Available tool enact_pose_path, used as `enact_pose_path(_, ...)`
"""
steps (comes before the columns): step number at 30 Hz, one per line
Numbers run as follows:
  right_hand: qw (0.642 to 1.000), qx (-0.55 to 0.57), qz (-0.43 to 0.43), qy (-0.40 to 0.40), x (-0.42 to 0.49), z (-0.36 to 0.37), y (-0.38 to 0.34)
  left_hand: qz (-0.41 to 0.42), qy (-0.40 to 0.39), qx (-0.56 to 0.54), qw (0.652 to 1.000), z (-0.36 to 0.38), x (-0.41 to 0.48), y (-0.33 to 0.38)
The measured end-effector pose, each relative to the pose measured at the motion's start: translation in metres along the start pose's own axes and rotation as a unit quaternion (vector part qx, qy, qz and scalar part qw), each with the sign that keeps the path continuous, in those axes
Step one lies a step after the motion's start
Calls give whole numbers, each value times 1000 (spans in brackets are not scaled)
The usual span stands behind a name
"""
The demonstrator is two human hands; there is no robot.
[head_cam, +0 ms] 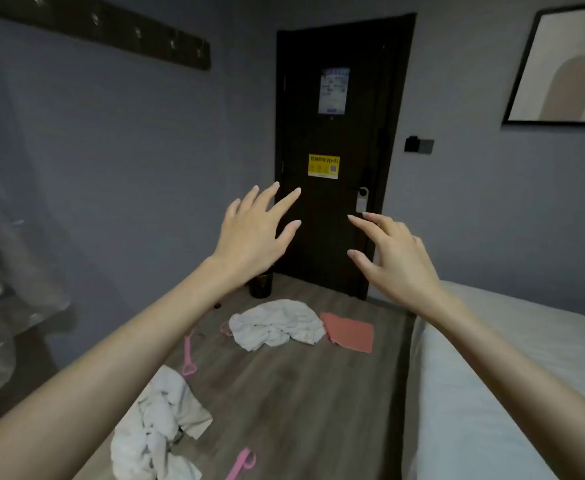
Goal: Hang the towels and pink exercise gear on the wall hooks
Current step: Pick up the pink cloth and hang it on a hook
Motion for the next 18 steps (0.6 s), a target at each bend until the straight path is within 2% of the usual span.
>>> enact_pose_path(8,997,-10,63,-37,26,73,68,29,-33,-21,999,110,49,-11)
enact_pose_path(18,987,-18,131,-95,131,184,161,43,-91,-47,994,275,158,-47)
Point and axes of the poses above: each hand's wrist, its own x-axis towards the middle knuckle, its own z-axis out of the palm, y = z × x, the point moved 1 cm from there along x, towards the middle knuckle, and after that the axes turned 12 degrees about x, right-handed, at the moved point
